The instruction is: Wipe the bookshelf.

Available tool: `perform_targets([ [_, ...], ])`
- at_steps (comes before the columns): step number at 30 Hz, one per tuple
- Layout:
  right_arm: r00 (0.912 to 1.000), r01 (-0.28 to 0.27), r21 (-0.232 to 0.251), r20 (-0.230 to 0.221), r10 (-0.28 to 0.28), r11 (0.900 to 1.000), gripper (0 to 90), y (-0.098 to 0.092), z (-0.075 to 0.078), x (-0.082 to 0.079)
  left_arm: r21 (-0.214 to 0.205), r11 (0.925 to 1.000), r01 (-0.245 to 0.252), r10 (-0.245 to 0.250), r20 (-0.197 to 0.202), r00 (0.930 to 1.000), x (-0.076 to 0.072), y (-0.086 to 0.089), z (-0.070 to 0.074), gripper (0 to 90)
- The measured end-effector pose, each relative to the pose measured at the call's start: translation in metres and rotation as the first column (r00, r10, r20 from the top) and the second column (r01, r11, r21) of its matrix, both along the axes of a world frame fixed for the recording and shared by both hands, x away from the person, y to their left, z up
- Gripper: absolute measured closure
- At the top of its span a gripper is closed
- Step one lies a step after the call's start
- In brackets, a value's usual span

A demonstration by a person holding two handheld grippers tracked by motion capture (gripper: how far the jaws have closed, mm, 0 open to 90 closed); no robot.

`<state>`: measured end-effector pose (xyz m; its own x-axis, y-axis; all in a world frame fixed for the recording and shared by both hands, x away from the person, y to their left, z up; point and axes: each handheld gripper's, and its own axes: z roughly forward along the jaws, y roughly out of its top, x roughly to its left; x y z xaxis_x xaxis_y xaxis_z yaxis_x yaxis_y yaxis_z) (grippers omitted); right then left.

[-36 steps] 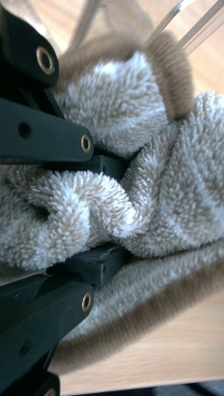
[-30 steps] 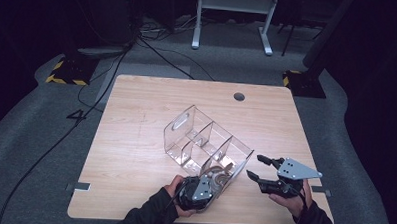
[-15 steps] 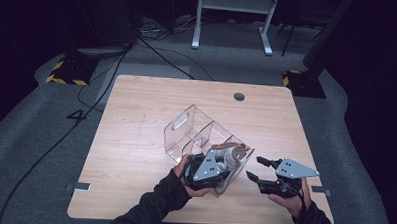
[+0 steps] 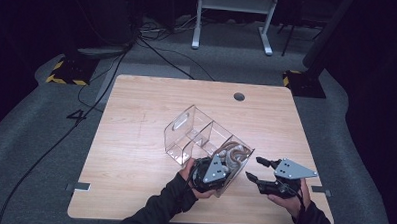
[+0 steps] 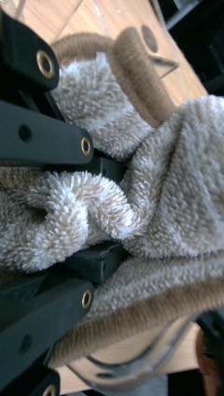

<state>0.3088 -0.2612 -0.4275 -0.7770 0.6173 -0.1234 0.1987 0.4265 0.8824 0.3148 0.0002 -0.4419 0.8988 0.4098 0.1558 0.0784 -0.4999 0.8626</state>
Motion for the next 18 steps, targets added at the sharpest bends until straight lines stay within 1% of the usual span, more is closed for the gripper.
perform_targets([
  [5,1.0,0.001,0.012,0.003,-0.001,0.9999,37.2,-0.002,0.002,0.0,0.022,0.9998,-0.001,0.001,0.02,0.9998,-0.006,0.003,0.0,65.5],
  [8,0.9999,-0.001,0.016,0.011,0.001,0.9999,36.4,-0.004,0.003,0.0,0.012,0.9999,-0.008,0.008,0.014,0.9999,-0.009,0.009,0.0,63.6],
  [10,0.9999,-0.008,0.02,0.009,0.008,0.9998,36.4,-0.004,0.004,0.0,0.007,1.0,-0.002,0.002,0.008,1.0,-0.012,0.014,-0.001,63.7],
  [12,0.9998,-0.013,0.024,0.017,0.013,0.9996,36.0,-0.004,0.006,0.0,0.007,1.0,0.002,-0.002,-0.002,1.0,-0.015,0.019,-0.001,64.0],
  [13,0.9996,-0.021,0.027,0.019,0.021,0.9994,35.9,-0.004,0.006,0.0,-0.012,0.9999,0.003,-0.003,-0.024,0.9997,-0.017,0.025,-0.002,64.0],
  [14,0.9996,-0.021,0.027,0.019,0.021,0.9994,35.9,-0.004,0.006,0.0,-0.012,0.9999,0.003,-0.003,-0.024,0.9997,-0.017,0.025,-0.002,63.9],
  [15,0.9989,-0.035,0.02,0.034,0.034,0.9992,35.4,-0.003,0.009,-0.001,-0.029,0.9996,0.005,-0.006,-0.042,0.9991,-0.017,0.028,-0.002,64.0],
  [16,0.9989,-0.035,0.02,0.034,0.034,0.9992,35.4,-0.003,0.009,-0.001,-0.055,0.9985,0.006,-0.009,-0.064,0.9979,-0.018,0.031,-0.002,64.0],
  [17,0.998,-0.052,0.025,0.037,0.051,0.9983,35.4,-0.002,0.011,-0.001,-0.08,0.9968,0.001,-0.007,-0.076,0.9971,-0.019,0.034,-0.001,64.0],
  [18,0.9975,-0.056,0.02,0.043,0.055,0.9982,35.4,0.0,0.012,-0.002,-0.076,0.9971,0.004,-0.009,-0.064,0.9979,-0.021,0.036,0.003,64.1],
])
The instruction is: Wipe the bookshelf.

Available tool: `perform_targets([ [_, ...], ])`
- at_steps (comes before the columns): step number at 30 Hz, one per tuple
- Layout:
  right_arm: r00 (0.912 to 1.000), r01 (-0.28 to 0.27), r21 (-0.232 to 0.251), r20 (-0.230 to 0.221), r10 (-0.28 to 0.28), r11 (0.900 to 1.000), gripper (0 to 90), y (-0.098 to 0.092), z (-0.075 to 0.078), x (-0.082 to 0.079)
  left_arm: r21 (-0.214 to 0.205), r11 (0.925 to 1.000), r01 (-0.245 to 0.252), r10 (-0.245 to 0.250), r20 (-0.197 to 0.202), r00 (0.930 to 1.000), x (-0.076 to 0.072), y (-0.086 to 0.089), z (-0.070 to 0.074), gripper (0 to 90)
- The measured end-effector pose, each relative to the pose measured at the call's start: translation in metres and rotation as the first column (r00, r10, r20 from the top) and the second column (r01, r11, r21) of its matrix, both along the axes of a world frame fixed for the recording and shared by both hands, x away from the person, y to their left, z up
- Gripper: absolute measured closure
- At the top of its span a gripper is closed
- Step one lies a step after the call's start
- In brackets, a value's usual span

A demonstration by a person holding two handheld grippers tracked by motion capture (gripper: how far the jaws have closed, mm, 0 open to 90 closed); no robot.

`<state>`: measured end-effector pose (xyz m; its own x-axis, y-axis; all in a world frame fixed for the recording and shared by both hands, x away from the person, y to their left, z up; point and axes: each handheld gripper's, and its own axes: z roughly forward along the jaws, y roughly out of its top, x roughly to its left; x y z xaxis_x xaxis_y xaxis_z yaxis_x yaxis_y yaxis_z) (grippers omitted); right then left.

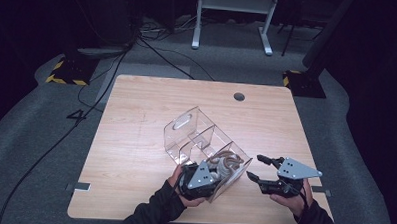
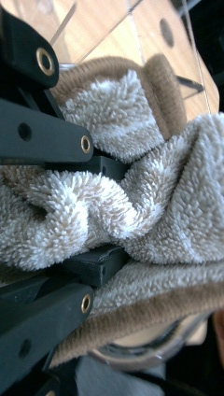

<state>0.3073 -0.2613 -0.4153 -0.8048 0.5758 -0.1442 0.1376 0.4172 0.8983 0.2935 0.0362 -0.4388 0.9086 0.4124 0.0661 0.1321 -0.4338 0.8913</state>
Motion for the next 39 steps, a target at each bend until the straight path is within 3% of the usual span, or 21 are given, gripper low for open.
perform_targets([
  [5,0.9987,-0.046,-0.01,0.024,0.046,0.9989,34.8,0.009,0.006,0.001,0.016,0.9997,0.016,-0.017,0.046,0.9988,-0.005,0.008,0.014,64.1],
  [9,0.9973,-0.066,-0.023,0.031,0.067,0.9975,34.4,0.013,0.008,0.002,0.002,0.9993,0.038,-0.038,0.003,0.9993,-0.008,0.017,0.01,64.1],
  [14,0.997,-0.074,-0.034,0.02,0.075,0.9967,34.1,0.015,0.006,0.006,0.113,0.9917,0.061,-0.058,-0.028,0.9979,-0.011,0.023,-0.014,64.1],
  [15,0.9969,-0.076,-0.036,0.018,0.077,0.9965,34.0,0.016,0.005,0.007,0.113,0.9917,0.061,-0.058,-0.028,0.9979,-0.011,0.023,-0.014,64.1],
  [18,0.9957,-0.092,-0.03,0.008,0.093,0.9953,32.9,0.018,0.005,0.01,0.196,0.9788,0.059,-0.054,-0.031,0.998,-0.006,0.017,-0.034,64.2],
  [20,0.9954,-0.095,-0.032,0.01,0.096,0.9949,32.8,0.019,0.005,0.011,0.208,0.9763,0.06,-0.052,-0.042,0.9978,-0.003,0.017,-0.038,64.2],
  [22,0.9953,-0.096,-0.053,0.008,0.097,0.994,33.8,0.021,0.006,0.013,0.254,0.9654,0.058,-0.053,-0.026,0.9982,0.001,0.02,-0.043,64.2],
  [24,0.9947,-0.102,-0.078,0.003,0.102,0.9917,34.9,0.024,0.006,0.015,0.246,0.9681,0.045,-0.031,-0.059,0.9978,0.008,0.026,-0.047,64.2],
  [26,0.9924,-0.123,-0.098,-0.007,0.123,0.9876,35.5,0.027,0.006,0.017,0.249,0.9665,0.062,-0.042,-0.086,0.9954,0.014,0.032,-0.048,64.0],
  [31,0.986,-0.166,-0.127,-0.012,0.166,0.9779,36.9,0.035,0.009,0.02,0.238,0.969,0.067,-0.043,-0.108,0.9932,0.024,0.04,-0.049,64.1],
  [33,0.9847,-0.174,-0.13,-0.014,0.174,0.9761,37.0,0.038,0.01,0.021,0.219,0.9737,0.061,-0.033,-0.132,0.9908,0.03,0.045,-0.05,64.1],
  [37,0.9801,-0.195,-0.135,-0.064,0.188,0.9715,36.0,0.041,0.01,0.031,0.181,0.9759,0.122,-0.089,-0.182,0.9792,0.037,0.053,-0.058,64.7],
  [39,0.9784,-0.203,-0.126,-0.066,0.196,0.971,36.3,0.043,0.01,0.033,0.178,0.976,0.125,-0.093,-0.179,0.9794,0.037,0.056,-0.058,65.0],
])
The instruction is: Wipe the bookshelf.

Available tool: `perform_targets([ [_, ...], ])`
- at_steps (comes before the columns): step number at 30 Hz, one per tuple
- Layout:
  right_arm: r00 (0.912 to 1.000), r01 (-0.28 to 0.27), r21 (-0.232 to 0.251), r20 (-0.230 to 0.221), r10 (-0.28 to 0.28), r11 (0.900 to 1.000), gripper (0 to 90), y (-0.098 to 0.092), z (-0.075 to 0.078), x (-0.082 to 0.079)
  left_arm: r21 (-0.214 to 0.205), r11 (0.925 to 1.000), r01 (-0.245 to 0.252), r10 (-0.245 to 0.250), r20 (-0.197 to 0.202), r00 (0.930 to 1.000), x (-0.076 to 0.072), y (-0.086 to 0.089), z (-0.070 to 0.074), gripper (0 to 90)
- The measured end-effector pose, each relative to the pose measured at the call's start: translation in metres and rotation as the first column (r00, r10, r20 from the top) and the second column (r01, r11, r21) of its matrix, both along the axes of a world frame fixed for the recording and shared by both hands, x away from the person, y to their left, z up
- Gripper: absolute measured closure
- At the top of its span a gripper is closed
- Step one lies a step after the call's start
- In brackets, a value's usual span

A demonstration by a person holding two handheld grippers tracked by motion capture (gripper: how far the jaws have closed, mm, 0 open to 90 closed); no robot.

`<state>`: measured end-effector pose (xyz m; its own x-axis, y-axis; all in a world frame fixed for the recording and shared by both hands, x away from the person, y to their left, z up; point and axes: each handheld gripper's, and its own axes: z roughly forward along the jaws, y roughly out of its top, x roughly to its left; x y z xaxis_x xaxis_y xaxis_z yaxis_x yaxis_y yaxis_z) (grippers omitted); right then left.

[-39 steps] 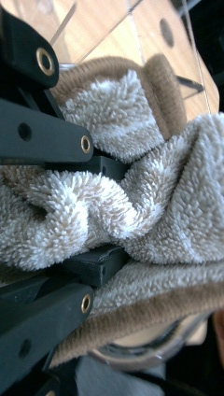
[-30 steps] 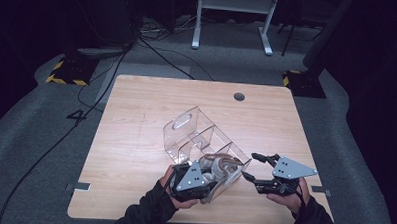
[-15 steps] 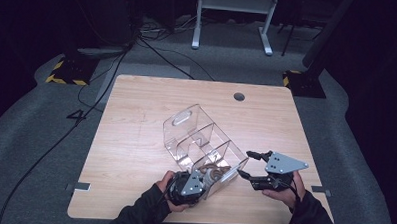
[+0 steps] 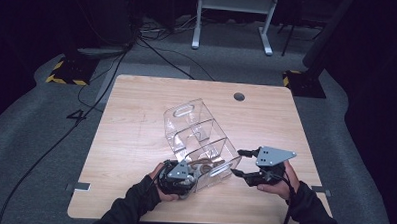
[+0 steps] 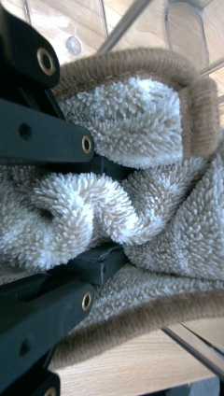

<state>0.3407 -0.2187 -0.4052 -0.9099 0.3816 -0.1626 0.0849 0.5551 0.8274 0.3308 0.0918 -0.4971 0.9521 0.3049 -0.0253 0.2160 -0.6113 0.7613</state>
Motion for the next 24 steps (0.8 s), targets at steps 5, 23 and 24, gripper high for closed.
perform_targets([
  [5,0.9999,-0.004,-0.008,0.013,0.004,1.0,37.5,0.006,-0.002,0.003,0.03,0.9989,-0.036,0.035,0.034,0.9988,0.001,0.003,0.003,64.6],
  [23,0.9954,-0.081,0.002,0.051,0.081,0.9967,43.2,0.026,0.0,0.002,0.019,0.9898,-0.141,0.141,0.031,0.9896,0.007,0.018,0.003,64.6],
  [24,0.9956,-0.082,0.004,0.045,0.082,0.9966,45.8,0.027,0.0,0.003,0.022,0.9892,-0.145,0.144,0.036,0.9889,0.007,0.019,0.004,64.6],
])
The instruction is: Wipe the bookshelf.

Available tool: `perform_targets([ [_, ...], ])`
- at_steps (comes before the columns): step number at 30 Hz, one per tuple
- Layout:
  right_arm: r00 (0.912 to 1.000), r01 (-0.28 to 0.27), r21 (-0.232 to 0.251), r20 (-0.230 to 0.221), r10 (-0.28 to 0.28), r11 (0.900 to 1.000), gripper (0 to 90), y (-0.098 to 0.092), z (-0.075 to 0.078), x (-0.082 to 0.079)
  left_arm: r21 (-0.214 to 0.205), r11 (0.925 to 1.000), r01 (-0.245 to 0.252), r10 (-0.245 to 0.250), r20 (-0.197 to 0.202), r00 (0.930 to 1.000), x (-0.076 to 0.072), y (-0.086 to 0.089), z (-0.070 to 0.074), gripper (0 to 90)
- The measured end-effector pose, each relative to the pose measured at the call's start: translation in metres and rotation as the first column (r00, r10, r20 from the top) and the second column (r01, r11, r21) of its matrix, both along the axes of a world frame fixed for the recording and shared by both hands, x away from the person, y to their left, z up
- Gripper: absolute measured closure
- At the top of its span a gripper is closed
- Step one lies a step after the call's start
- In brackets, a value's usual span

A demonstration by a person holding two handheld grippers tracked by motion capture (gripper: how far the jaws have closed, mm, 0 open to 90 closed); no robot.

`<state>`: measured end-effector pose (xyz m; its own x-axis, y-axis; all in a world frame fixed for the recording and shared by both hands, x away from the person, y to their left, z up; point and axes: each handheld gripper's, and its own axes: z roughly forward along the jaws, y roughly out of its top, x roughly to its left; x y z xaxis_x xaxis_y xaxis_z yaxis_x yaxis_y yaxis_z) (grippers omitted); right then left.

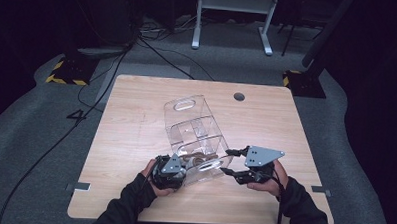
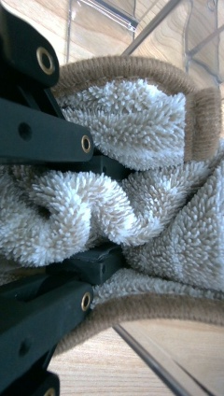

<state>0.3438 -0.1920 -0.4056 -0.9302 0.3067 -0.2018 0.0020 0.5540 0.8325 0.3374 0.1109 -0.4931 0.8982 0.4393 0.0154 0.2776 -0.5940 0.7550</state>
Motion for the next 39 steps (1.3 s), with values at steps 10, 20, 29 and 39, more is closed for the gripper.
perform_targets([
  [10,0.9996,-0.027,-0.02,0.002,0.027,0.9994,64.5,0.013,0.002,-0.003,-0.014,0.9958,-0.091,0.09,-0.011,0.9958,-0.015,0.028,0.01,64.0],
  [20,0.999,-0.044,-0.047,-0.011,0.044,0.9979,66.8,0.02,0.003,0.0,-0.034,0.9874,-0.154,0.154,-0.011,0.988,-0.037,0.052,0.019,63.2],
  [29,0.9983,-0.047,-0.064,-0.037,0.045,0.9968,77.7,0.014,0.006,-0.012,-0.023,0.9892,-0.145,0.144,-0.046,0.9885,-0.021,0.04,0.003,63.1],
  [39,0.9964,-0.058,-0.027,-0.064,0.056,0.998,84.0,0.007,0.003,-0.026,-0.052,0.9802,-0.191,0.19,-0.026,0.9815,-0.014,0.036,0.006,63.4],
])
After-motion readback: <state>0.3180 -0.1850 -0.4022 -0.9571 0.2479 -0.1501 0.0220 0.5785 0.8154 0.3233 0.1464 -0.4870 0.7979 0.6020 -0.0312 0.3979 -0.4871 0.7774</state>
